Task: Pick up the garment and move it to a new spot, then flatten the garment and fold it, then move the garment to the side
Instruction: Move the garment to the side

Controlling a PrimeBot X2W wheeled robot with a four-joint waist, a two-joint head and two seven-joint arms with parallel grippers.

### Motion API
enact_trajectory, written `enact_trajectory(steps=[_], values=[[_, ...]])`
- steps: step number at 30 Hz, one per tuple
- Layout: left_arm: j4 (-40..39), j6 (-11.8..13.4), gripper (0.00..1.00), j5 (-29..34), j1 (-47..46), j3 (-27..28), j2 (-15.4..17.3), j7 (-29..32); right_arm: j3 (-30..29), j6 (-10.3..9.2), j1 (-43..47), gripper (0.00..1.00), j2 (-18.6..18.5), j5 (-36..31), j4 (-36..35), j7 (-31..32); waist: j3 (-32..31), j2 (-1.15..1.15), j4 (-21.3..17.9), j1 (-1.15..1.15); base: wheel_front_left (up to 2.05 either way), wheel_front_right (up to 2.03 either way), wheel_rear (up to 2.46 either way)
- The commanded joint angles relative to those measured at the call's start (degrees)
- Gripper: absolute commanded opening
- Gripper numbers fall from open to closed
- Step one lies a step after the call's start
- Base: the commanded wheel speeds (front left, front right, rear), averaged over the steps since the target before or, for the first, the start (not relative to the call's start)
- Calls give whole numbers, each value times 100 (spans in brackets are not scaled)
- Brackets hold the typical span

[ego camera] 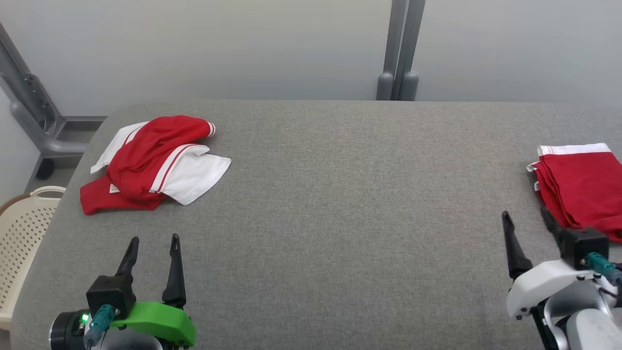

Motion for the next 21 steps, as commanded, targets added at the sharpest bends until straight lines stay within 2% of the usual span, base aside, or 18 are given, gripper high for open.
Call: enact_trajectory(steps=[1,7,13,21], values=[[14,-27,100,-52,96,34,35,-55,47,-8,93,100,68,-49,-70,-59,-48,0,-30,0,0,0,0],[85,-70,100,-163,342,182,7,-228,279,-8,406,100,453,-112,-109,-154,-191,0,-140,0,0,0,0],[146,-26,100,-233,559,380,-39,-295,478,-8,649,100,503,202,50,-243,-299,0,-243,0,0,0,0],[277,-181,100,-180,762,299,-35,-304,652,-8,677,100,505,329,258,-337,-311,0,-333,0,0,0,0]])
